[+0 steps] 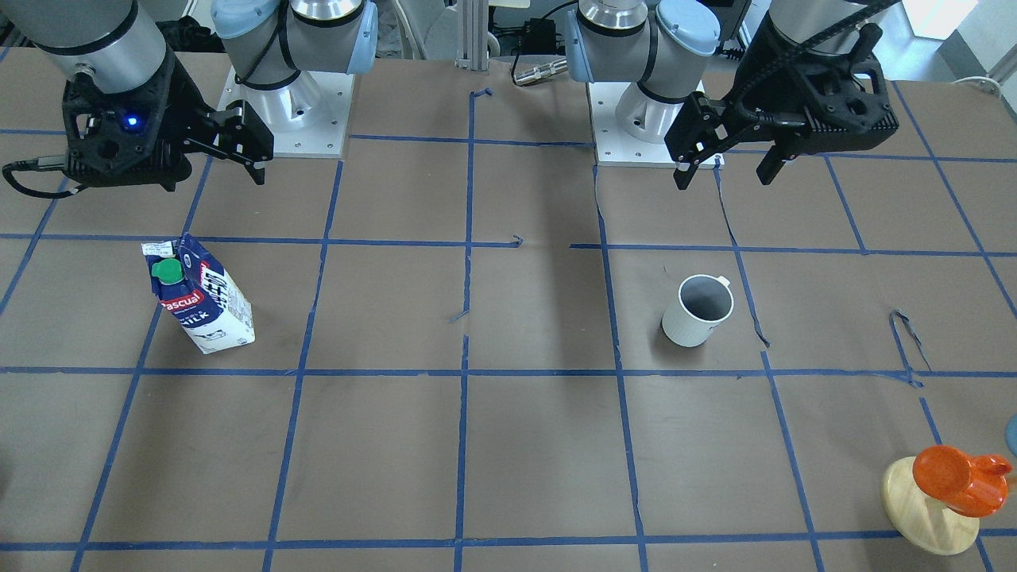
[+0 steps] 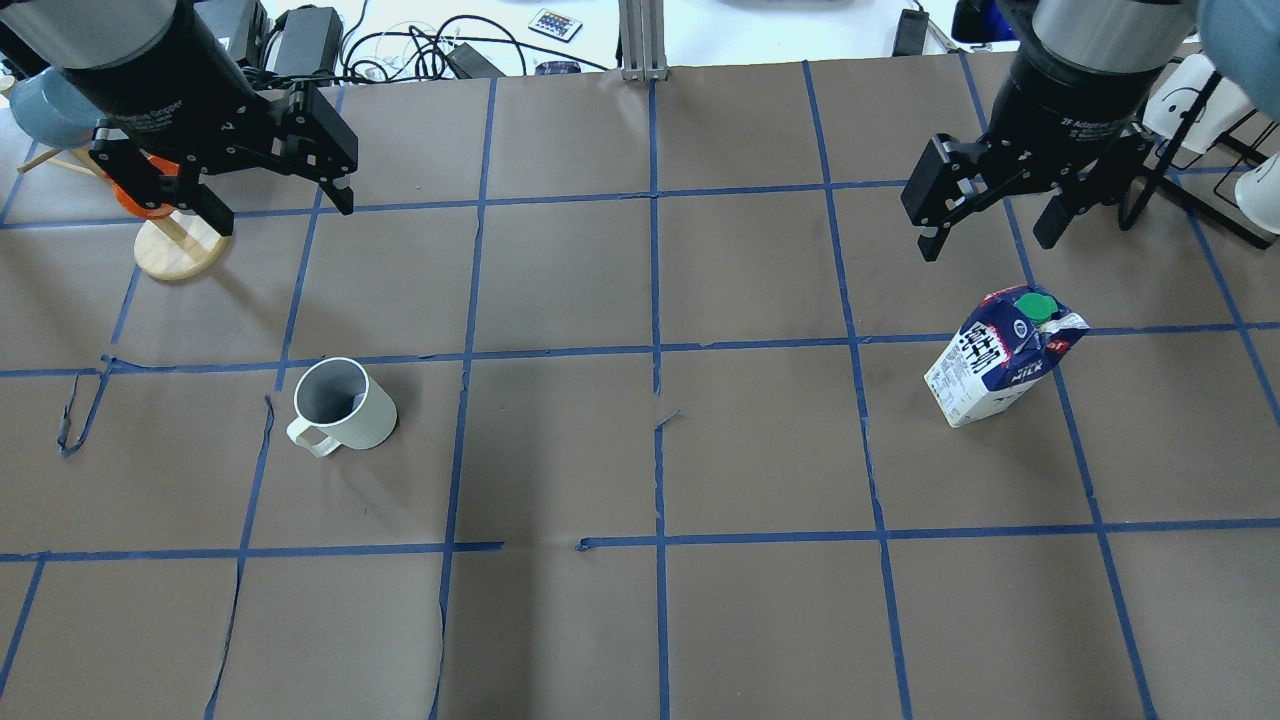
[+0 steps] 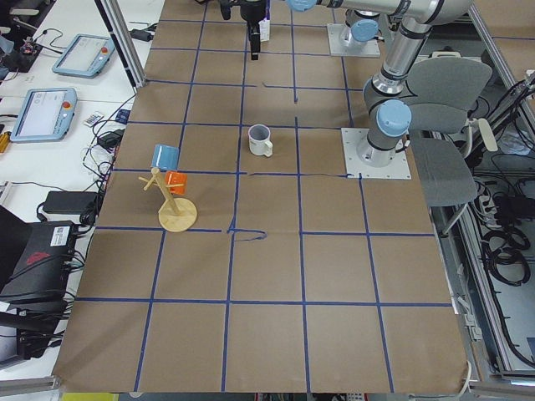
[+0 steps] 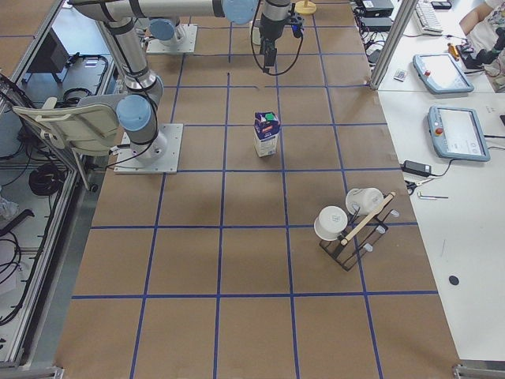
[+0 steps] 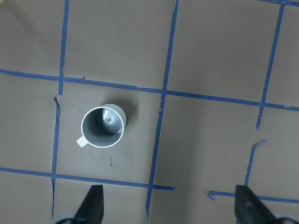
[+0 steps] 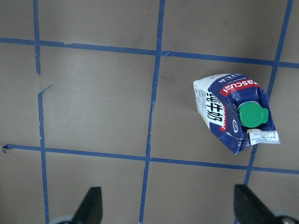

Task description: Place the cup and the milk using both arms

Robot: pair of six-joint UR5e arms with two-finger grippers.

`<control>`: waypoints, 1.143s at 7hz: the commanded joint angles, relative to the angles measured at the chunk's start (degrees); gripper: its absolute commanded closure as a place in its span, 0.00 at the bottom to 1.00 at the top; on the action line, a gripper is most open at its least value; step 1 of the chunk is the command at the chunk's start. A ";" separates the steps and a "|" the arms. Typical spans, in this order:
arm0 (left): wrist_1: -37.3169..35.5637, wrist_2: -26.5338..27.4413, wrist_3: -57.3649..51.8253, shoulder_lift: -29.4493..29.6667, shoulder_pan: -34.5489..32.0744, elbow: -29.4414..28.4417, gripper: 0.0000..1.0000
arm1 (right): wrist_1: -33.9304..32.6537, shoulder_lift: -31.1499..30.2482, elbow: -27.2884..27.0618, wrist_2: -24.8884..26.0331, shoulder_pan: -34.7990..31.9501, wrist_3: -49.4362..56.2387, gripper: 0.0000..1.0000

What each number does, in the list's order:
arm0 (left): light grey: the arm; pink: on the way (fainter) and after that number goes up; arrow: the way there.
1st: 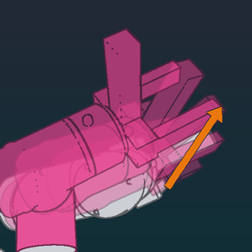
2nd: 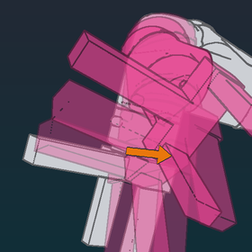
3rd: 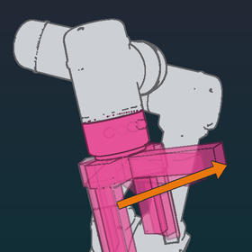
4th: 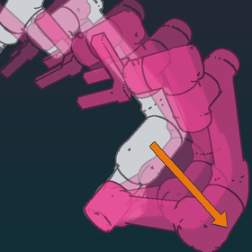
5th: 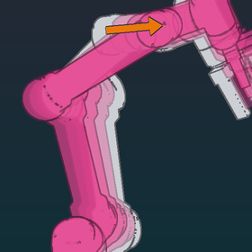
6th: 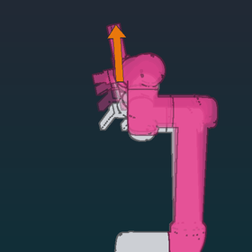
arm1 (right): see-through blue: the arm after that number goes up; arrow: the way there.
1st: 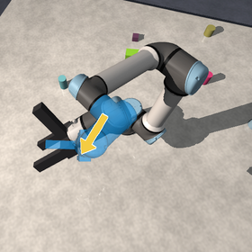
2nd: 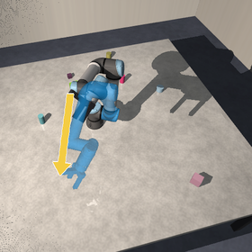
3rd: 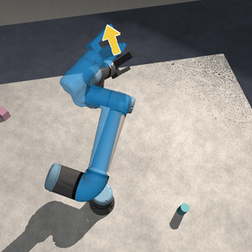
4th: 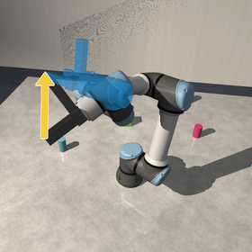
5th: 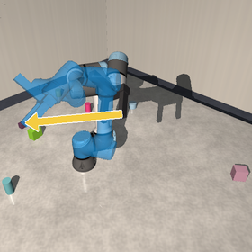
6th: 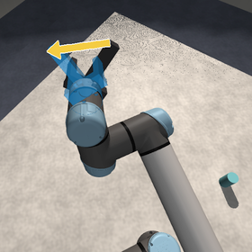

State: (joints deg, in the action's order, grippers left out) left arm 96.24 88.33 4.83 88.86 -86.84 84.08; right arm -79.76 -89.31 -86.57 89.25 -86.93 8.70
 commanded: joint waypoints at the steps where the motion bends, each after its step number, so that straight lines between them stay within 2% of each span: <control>1: 0.00 0.00 0.00 0.00 0.00 0.20 0.00 | -0.05 0.01 0.00 -0.04 0.00 0.00 0.00; 6: 0.52 0.87 -0.09 0.17 0.09 0.55 0.00 | -0.13 0.10 -0.09 -0.21 0.27 0.26 0.00; 7: -0.52 1.14 -0.52 1.31 0.17 1.51 0.00 | -0.66 0.10 -0.09 0.05 0.70 0.35 0.00; 8: -3.40 1.40 -5.49 2.45 0.35 3.52 0.00 | -1.53 0.62 -0.44 0.31 1.58 1.91 0.00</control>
State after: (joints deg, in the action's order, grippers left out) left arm 95.32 89.38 3.26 90.08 -86.64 85.74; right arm -80.45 -89.08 -86.76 89.29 -86.18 9.38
